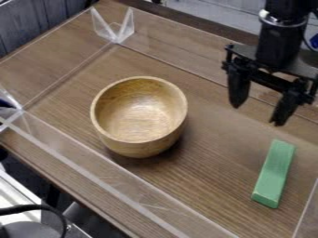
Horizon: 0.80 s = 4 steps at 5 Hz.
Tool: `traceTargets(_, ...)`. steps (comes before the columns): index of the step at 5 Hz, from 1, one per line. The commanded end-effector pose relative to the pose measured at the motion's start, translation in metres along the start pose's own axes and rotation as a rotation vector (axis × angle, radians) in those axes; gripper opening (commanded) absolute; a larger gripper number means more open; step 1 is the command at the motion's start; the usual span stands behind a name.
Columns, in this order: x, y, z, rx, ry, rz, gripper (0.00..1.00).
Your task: Put the green block in the brown bowl
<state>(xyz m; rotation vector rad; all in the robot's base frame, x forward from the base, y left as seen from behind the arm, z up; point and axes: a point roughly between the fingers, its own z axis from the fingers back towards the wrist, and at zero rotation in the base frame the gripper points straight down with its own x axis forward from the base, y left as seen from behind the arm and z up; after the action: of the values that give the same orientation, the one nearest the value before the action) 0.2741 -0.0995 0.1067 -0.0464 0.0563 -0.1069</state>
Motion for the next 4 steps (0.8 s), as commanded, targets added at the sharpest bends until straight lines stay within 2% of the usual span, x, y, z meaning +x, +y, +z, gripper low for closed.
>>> traceTargets(1, 0.005, -0.013, 0.003, -0.025, -0.044, 0.001, 1.00)
traceTargets(3, 0.006, -0.031, -0.017, -0.051, -0.059, 0.006, 1.00)
traceTargets(4, 0.009, -0.034, -0.023, -0.052, -0.059, 0.008, 1.00)
